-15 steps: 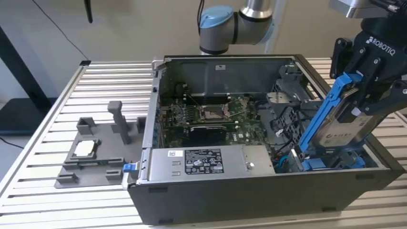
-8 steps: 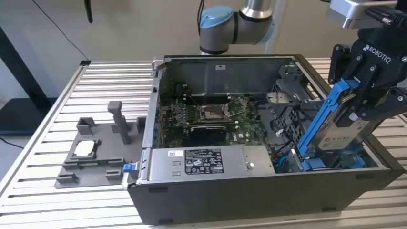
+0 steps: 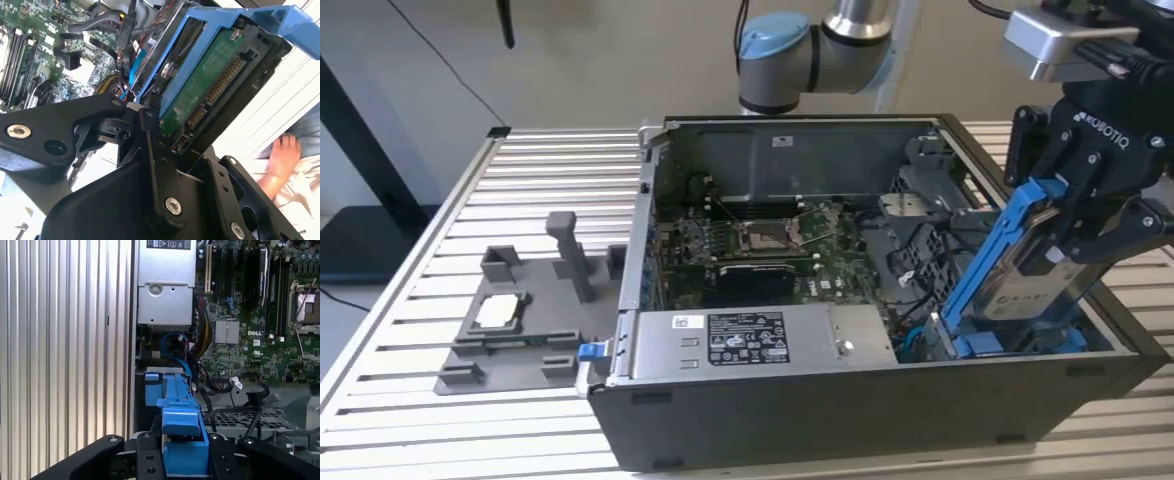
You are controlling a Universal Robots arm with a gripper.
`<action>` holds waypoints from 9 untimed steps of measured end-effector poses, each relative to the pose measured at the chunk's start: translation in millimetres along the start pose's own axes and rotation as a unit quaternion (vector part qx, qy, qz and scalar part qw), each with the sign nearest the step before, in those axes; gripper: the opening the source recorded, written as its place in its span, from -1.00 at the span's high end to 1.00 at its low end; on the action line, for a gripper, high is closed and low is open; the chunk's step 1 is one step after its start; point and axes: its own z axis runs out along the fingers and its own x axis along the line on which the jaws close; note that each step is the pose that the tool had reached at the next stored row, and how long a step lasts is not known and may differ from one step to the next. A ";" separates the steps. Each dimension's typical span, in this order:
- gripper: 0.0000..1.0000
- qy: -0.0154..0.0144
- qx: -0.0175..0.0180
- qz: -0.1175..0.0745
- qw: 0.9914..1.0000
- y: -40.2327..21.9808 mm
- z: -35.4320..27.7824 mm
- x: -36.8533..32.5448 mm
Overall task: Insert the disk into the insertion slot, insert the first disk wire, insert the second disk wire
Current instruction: 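Insert the disk into the insertion slot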
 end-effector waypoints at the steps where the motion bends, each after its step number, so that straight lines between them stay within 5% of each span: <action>1: 0.34 -0.001 0.000 0.000 1.000 -0.1 0.9 0.0; 9: 0.34 -0.006 0.000 0.000 1.000 -0.6 14.4 0.0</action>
